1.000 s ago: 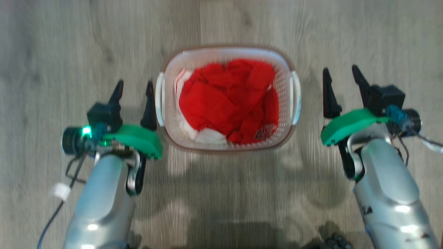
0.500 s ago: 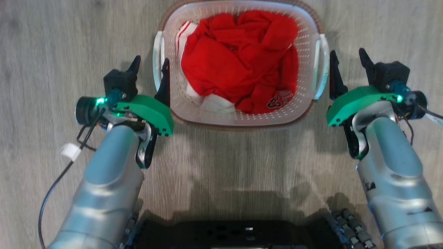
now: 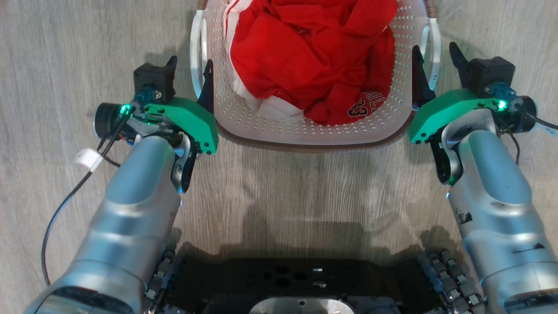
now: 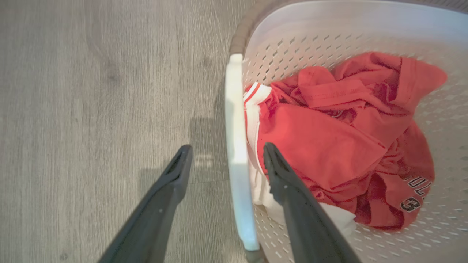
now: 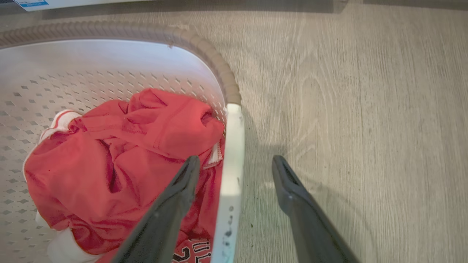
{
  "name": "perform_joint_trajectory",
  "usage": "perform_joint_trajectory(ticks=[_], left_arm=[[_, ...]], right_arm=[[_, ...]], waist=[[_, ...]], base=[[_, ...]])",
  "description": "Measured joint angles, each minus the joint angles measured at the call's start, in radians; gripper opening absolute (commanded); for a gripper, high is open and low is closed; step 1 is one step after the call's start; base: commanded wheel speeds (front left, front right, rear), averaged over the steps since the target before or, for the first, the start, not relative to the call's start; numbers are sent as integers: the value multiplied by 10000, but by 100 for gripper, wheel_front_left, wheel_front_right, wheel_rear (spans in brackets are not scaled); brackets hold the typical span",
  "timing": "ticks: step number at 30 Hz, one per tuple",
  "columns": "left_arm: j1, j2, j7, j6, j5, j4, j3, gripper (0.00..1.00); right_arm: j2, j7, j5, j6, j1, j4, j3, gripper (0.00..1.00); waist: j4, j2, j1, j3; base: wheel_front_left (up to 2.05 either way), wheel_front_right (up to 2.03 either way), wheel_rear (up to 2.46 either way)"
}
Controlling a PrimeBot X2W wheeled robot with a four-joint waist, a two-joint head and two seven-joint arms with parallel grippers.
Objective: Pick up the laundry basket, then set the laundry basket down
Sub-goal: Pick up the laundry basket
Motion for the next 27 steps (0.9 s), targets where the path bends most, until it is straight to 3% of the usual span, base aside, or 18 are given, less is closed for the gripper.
perform_joint_trajectory(ticks=[8,25,26,27], left_arm=[[-801,-21,-15,-4,-489,930,-673,100],[-1849,-36,-15,96,-1607,1475,-2144,100],[-1856,-36,-15,98,-1678,1503,-2236,98],[-1855,-36,-15,100,-1745,1530,-2309,84]], right_arm=[[-38,-2,-6,0,-342,546,13,100],[-56,-10,94,0,-1174,1313,140,100],[-56,-10,98,0,-1178,1323,155,100],[-56,-10,98,0,-1177,1356,173,100]], waist=[[168,-1,-1,390],[374,-2,-1,937],[379,-2,-1,940],[382,-3,-1,940]], base=[[0,0,0],[0,0,0],[0,0,0],[0,0,0]])
